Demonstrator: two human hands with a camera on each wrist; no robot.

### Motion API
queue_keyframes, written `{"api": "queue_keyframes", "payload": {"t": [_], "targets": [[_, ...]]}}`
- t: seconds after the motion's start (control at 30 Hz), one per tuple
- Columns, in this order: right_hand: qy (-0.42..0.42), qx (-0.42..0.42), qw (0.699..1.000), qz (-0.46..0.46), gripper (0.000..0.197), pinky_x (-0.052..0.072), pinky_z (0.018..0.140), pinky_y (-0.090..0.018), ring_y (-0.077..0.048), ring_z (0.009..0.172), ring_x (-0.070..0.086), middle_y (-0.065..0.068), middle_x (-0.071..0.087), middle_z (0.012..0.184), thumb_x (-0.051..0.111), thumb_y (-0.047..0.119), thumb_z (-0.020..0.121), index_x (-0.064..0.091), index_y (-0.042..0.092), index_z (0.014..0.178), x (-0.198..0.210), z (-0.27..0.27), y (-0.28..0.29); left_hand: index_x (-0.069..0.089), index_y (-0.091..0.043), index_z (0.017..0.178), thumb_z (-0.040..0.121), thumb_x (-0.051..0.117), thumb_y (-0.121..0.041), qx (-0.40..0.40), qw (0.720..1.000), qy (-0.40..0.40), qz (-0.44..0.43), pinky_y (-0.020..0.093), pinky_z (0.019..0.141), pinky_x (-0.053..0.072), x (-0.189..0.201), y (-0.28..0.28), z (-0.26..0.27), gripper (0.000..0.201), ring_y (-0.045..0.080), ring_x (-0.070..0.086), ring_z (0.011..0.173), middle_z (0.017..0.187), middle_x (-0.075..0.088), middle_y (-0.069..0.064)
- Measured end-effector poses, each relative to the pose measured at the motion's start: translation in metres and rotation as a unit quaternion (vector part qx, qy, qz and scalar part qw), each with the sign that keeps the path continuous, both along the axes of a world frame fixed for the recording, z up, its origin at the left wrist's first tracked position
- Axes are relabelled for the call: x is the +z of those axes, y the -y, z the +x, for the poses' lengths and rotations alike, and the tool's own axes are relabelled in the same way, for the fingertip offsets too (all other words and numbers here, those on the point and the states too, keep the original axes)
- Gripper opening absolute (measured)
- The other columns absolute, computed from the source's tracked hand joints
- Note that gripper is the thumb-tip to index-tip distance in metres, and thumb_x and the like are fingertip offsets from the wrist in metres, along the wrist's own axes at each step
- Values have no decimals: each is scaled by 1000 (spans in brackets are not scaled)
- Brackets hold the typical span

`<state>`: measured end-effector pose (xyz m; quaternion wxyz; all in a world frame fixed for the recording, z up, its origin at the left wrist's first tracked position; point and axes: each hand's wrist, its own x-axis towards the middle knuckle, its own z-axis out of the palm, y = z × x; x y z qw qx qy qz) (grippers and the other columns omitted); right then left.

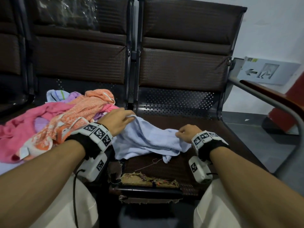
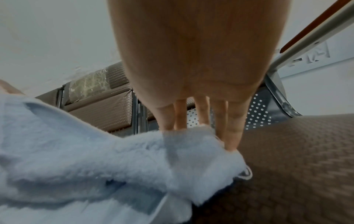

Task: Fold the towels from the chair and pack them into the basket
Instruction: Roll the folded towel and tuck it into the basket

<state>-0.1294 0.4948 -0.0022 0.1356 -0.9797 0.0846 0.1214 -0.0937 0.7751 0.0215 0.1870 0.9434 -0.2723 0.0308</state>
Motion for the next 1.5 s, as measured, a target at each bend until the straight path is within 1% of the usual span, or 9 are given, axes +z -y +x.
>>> {"api": "queue_keyframes", "payload": {"t": [0.23,0.43,0.57,0.8,1.03,1.13,1.2,1.27,1.5], "targets": [[7,-102,994,29,15,54,82,-31,-27,98,64,-14,69,105,64,7,83,75,7,94,-1,5,9,65,-14,106,94,51,-32,55,998,30,-18,42,91,44,-1,-4,10,25,23,57,102,106,64,7],[176,-156,968,92,35,45,71,-20,-12,72,55,-6,68,85,51,-8,82,76,15,72,19,0,36,63,-14,113,89,60,-33,50,996,-22,72,31,96,40,2,-14,13,30,21,53,112,119,61,3],[256,-177,945,101,44,43,66,-19,-4,58,50,-6,70,78,46,-9,78,71,21,60,22,-17,55,65,-7,106,93,55,-23,14,988,-68,140,18,64,35,4,-9,3,23,12,52,76,77,56,-5],[137,-123,981,62,21,41,76,-24,-25,95,63,-9,72,95,57,21,88,77,17,92,22,-34,71,69,-7,88,89,59,-20,48,997,-20,64,32,86,42,13,-4,-3,16,25,58,103,100,66,8],[23,-22,999,-38,34,48,76,-21,-10,83,61,5,67,88,88,31,59,76,24,89,21,-47,70,55,-11,54,79,72,-30,121,993,-9,4,29,66,32,18,-9,-7,36,27,56,83,73,62,12],[52,-9,997,-64,19,53,73,-28,-15,78,64,0,68,85,86,32,64,69,25,67,17,-44,63,68,-4,76,88,62,-25,127,991,-2,-33,27,73,34,18,-9,-10,25,26,57,88,81,61,5],[81,-7,995,-50,21,48,63,-25,-12,73,62,2,65,76,79,34,73,65,23,64,14,-43,59,71,-6,101,93,55,-26,125,991,-17,-49,35,88,42,18,-9,-9,27,29,59,102,101,69,12],[133,-15,991,-14,21,41,60,-23,-12,69,59,4,64,70,71,34,82,65,22,66,15,-43,57,69,-7,108,95,50,-24,135,986,-36,-85,38,92,42,19,-10,-8,29,31,58,106,108,68,17],[329,-157,924,115,11,37,73,-23,-19,75,53,0,60,70,67,10,81,61,18,82,25,-40,65,67,1,104,94,48,-8,136,983,-39,-119,25,70,30,10,-17,1,23,33,57,105,105,64,17]]}}
